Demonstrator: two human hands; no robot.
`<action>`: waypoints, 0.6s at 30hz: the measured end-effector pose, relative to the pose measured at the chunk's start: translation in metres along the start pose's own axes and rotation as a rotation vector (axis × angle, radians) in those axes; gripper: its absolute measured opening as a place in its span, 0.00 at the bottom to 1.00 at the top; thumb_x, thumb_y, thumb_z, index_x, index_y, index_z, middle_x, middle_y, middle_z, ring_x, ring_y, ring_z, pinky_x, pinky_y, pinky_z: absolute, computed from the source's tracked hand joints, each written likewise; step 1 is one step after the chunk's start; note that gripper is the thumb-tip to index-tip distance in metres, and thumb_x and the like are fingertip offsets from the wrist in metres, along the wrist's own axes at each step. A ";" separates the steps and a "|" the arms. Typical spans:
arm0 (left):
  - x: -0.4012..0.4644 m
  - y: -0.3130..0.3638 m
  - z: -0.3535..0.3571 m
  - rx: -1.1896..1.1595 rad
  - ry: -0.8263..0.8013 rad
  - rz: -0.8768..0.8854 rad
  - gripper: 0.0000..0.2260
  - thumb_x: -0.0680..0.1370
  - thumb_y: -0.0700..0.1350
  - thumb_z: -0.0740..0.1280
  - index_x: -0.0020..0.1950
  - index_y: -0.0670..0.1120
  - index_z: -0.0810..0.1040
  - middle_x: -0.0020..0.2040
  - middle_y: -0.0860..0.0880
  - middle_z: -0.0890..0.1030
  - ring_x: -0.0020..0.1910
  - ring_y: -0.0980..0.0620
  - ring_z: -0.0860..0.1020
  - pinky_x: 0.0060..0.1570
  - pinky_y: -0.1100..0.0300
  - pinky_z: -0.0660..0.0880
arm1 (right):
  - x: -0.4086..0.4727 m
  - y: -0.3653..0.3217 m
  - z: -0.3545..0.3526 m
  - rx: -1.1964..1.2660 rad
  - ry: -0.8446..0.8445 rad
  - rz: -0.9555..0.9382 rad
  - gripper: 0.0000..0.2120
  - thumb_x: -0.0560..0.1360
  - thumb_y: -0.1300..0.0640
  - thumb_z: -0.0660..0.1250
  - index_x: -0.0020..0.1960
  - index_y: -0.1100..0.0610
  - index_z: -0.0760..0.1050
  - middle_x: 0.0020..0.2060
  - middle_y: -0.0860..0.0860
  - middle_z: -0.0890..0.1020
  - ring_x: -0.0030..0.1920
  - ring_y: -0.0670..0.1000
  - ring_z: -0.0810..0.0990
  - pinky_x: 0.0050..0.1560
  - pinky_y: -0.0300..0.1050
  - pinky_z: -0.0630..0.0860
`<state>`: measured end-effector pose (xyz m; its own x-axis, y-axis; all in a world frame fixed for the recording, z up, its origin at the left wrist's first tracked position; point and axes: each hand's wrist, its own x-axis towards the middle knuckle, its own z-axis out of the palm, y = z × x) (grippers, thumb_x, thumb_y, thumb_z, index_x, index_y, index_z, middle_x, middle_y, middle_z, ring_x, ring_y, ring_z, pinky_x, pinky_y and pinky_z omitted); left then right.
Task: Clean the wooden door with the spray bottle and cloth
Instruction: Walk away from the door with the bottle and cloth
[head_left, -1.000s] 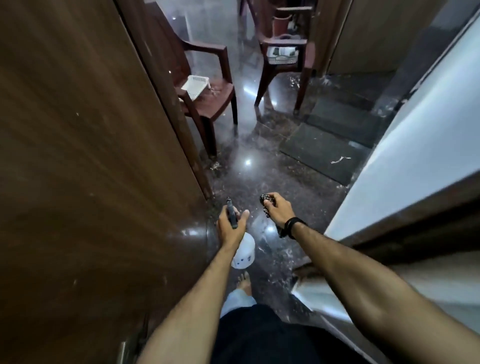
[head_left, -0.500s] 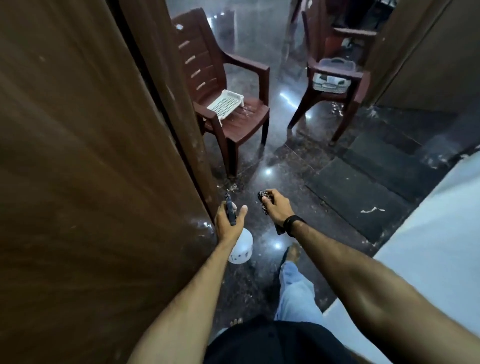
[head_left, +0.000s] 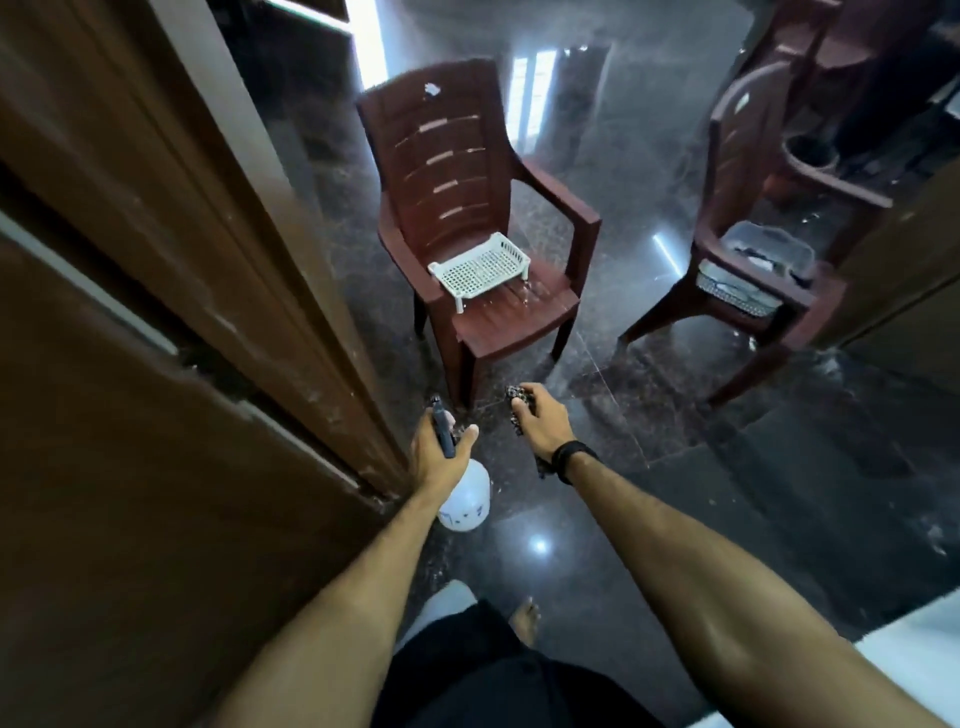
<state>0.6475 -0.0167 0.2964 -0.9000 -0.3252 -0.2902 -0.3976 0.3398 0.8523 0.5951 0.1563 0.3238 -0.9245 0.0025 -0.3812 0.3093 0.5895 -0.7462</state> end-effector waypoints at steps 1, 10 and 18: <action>0.011 0.013 0.009 0.007 0.017 0.015 0.16 0.73 0.48 0.77 0.51 0.42 0.74 0.45 0.45 0.78 0.50 0.39 0.79 0.54 0.50 0.74 | 0.020 -0.002 -0.010 -0.015 -0.020 -0.011 0.16 0.84 0.55 0.62 0.69 0.60 0.72 0.61 0.58 0.80 0.60 0.57 0.78 0.52 0.41 0.67; 0.157 0.061 0.090 0.076 0.054 -0.047 0.27 0.74 0.52 0.76 0.65 0.37 0.73 0.60 0.38 0.78 0.62 0.37 0.77 0.61 0.43 0.73 | 0.185 -0.007 -0.058 -0.092 -0.090 -0.056 0.17 0.83 0.56 0.63 0.69 0.61 0.72 0.60 0.58 0.80 0.59 0.57 0.78 0.53 0.40 0.68; 0.315 0.101 0.135 0.059 0.082 -0.169 0.35 0.73 0.53 0.77 0.73 0.38 0.68 0.69 0.38 0.74 0.70 0.38 0.73 0.67 0.43 0.71 | 0.342 -0.039 -0.088 -0.179 -0.157 -0.054 0.16 0.83 0.57 0.63 0.68 0.61 0.72 0.60 0.59 0.81 0.61 0.58 0.78 0.59 0.45 0.71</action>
<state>0.2996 0.0341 0.2324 -0.8032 -0.4517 -0.3883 -0.5535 0.3250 0.7669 0.2468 0.2051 0.2709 -0.8883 -0.1502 -0.4340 0.2029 0.7193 -0.6644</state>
